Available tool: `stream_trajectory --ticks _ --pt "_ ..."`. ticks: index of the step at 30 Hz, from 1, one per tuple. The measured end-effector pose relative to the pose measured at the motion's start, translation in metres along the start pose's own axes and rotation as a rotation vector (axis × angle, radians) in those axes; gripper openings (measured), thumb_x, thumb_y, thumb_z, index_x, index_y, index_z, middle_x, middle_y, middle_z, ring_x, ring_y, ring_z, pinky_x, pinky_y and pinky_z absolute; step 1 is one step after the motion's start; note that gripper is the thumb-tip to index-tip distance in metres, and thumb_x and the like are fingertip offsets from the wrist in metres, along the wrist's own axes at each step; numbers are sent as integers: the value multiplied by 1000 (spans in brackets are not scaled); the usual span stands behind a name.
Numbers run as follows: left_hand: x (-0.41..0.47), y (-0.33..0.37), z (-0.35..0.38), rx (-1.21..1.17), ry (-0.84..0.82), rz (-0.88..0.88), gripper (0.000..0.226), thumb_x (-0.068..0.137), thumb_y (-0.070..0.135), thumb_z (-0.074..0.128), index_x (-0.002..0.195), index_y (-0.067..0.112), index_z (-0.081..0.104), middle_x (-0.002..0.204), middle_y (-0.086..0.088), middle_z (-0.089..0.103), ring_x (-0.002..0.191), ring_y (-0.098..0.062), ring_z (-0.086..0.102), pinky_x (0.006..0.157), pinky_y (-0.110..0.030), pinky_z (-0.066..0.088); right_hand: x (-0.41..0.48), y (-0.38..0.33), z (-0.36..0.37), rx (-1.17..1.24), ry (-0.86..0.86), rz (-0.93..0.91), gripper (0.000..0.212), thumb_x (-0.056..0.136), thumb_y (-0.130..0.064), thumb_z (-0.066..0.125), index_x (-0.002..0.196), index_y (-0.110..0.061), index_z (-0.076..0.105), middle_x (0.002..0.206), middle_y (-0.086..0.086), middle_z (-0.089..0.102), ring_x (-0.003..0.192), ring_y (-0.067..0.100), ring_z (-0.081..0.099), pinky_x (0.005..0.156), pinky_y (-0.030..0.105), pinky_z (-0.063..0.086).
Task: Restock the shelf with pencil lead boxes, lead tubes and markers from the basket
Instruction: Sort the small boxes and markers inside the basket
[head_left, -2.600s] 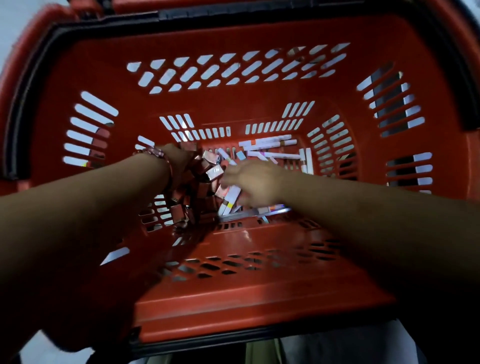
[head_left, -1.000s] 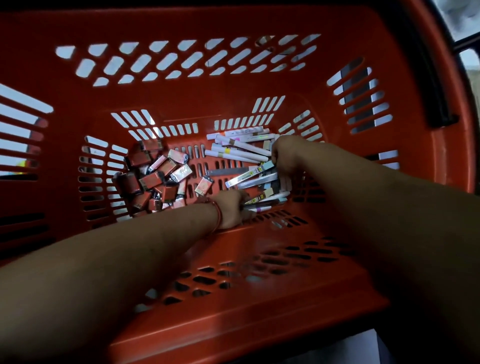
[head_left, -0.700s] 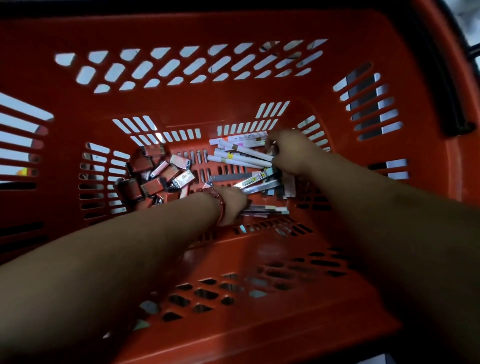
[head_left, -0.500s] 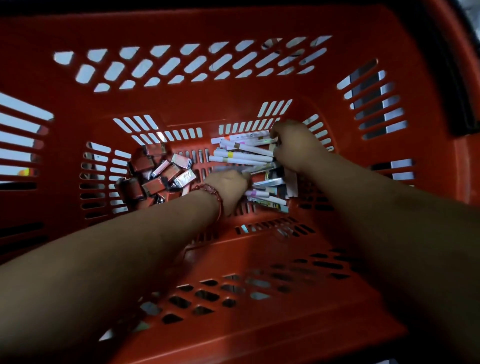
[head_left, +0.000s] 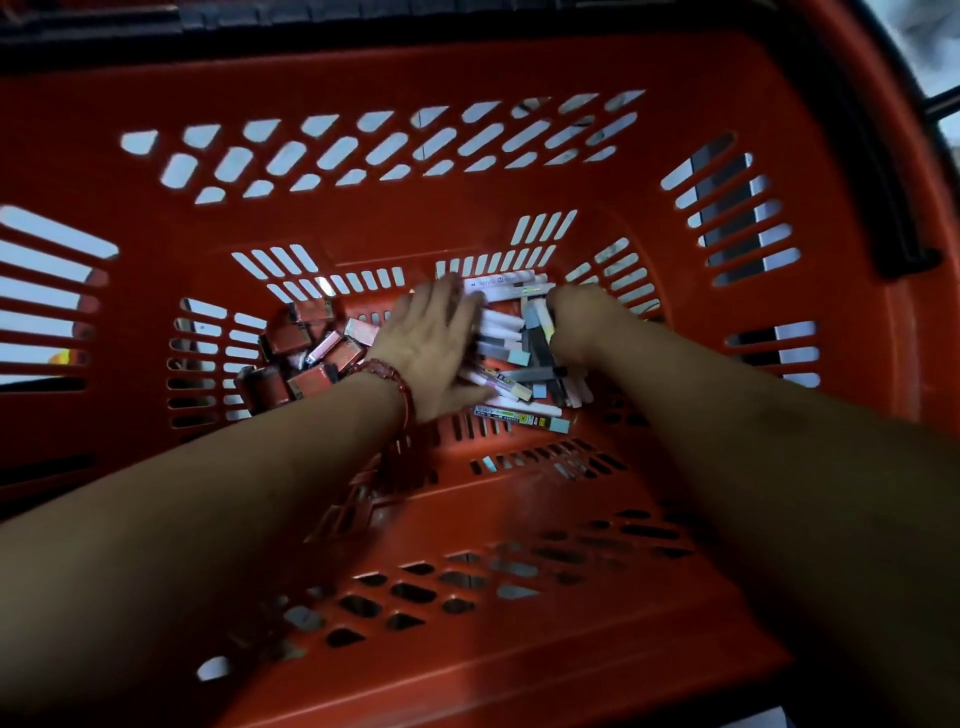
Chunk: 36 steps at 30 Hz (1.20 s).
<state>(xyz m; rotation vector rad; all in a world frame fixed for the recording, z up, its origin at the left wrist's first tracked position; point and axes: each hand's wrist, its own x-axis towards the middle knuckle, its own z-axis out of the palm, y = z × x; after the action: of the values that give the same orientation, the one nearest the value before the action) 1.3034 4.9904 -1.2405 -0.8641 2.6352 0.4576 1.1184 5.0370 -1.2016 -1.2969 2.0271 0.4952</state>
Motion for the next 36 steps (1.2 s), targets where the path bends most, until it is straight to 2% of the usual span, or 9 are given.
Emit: stream_trajectory --ticks 3,7,13,16,20,24,28,32,36 --pt "7 -2 14 140 -95 124 139 65 91 54 156 16 -19 164 -22 -14 152 -43 -5 124 -57 3 4 9 -1 80 18 1 42 87 -3 64 127 -12 59 124 13 61 111 31 59 79 30 45" --pt "15 2 26 210 -77 133 141 69 84 61 154 11 -25 164 -26 -12 151 -45 -4 122 -58 6 11 12 0 297 26 -46 34 90 -1 54 117 -16 68 119 8 68 105 24 61 86 29 48" --pt "19 0 28 42 -73 158 138 68 74 70 158 8 -11 165 -22 -8 152 -41 -2 124 -52 4 9 3 -3 363 -295 -167 53 82 14 59 125 -14 69 129 0 65 120 15 59 99 28 49" --pt "15 -7 26 -25 -75 201 135 69 66 76 159 9 -7 164 -23 -5 152 -41 -1 124 -53 7 7 4 -4 384 -230 -154 45 81 10 65 121 -11 72 121 -1 68 110 10 60 79 13 45" --pt "5 -22 15 136 -51 173 130 67 69 74 160 15 1 160 -20 12 146 -38 17 122 -49 13 10 7 1 249 -60 -100 28 83 -12 76 110 -9 73 115 9 69 105 24 63 83 29 50" --pt "-2 -38 2 263 -63 45 117 66 72 72 153 18 15 147 -11 30 135 -31 32 111 -48 29 4 5 6 45 -198 -86 49 73 -32 84 108 -17 55 117 7 64 95 24 59 72 29 43" --pt "-1 -28 -2 368 -146 -35 105 73 73 66 150 21 18 144 -10 31 132 -32 36 101 -55 42 2 0 11 42 -254 -57 87 66 -30 90 137 -17 42 131 9 58 112 30 59 83 34 50" --pt "2 -19 -1 279 -284 -235 109 72 67 74 152 25 13 150 -13 22 133 -48 34 95 -76 37 6 -3 11 45 -258 -39 91 65 -34 91 140 -17 42 134 10 57 114 31 59 94 41 53" --pt "7 -23 0 196 -283 -164 84 85 40 72 151 22 23 147 -16 25 128 -50 36 95 -64 45 7 -3 13 53 -228 -23 86 71 -31 87 141 -15 41 136 12 56 117 32 57 93 39 52"
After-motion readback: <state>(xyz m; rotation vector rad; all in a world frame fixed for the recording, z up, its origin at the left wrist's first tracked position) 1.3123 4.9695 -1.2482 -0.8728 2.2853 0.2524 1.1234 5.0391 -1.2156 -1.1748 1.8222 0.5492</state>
